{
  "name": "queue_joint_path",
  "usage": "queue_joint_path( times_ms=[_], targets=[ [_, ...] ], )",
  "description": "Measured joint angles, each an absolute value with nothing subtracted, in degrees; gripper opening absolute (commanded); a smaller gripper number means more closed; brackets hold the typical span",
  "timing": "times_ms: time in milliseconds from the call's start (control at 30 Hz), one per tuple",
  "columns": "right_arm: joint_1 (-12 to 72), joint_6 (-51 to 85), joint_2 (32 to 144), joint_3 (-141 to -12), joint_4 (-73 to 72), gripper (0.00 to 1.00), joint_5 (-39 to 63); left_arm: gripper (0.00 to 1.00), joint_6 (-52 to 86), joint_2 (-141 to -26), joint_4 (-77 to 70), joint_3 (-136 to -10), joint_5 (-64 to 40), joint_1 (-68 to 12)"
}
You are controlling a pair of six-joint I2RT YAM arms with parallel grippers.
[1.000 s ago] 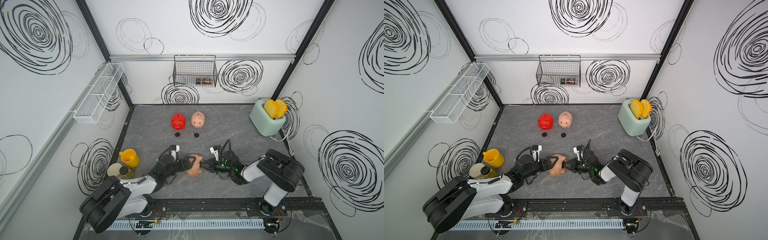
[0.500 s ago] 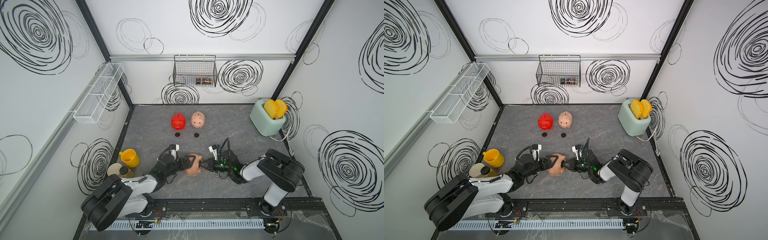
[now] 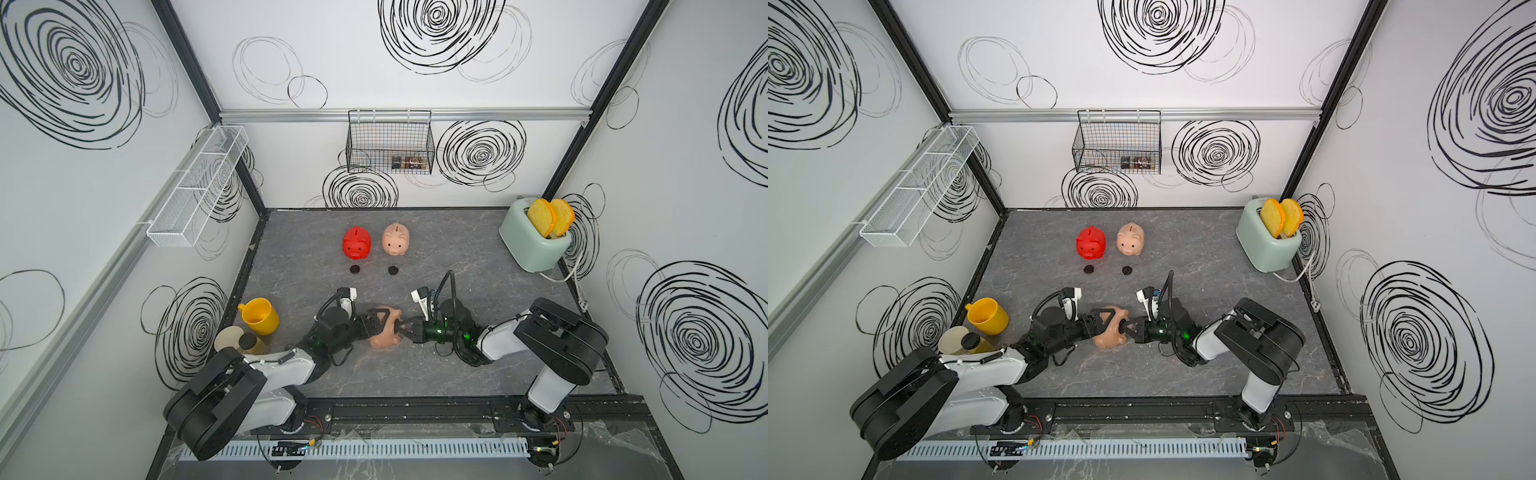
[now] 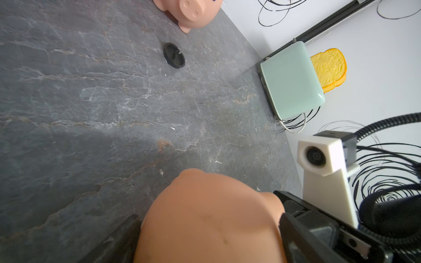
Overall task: Open piggy banks
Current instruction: Open the lid on the piggy bank.
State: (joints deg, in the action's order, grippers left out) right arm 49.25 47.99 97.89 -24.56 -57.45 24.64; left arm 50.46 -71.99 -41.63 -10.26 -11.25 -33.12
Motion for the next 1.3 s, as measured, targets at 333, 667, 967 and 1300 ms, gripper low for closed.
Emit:
queue_joint_path(
  times_ms=[333,667,967,1300],
  targets=[
    [50.63,38.15,98.26,-21.3,-63.22,0.0,19.57,0.96,49.82,-72.95,-42.54,-10.61,-12.34,-33.1],
    [52.95,23.05,97.47,-18.94,-66.17,0.0,12.93,0.96,49.54,-73.89,-43.57,-10.63,-13.17,-33.3],
    [54.98,9.67,97.45,-19.27,-65.8,0.0,9.89,0.96,49.54,-75.55,-44.77,-11.18,-13.32,-33.26],
    [56.12,4.21,97.43,-20.1,-64.58,0.0,8.29,0.96,49.21,-76.9,-44.84,-12.27,-12.43,-33.06]
  ],
)
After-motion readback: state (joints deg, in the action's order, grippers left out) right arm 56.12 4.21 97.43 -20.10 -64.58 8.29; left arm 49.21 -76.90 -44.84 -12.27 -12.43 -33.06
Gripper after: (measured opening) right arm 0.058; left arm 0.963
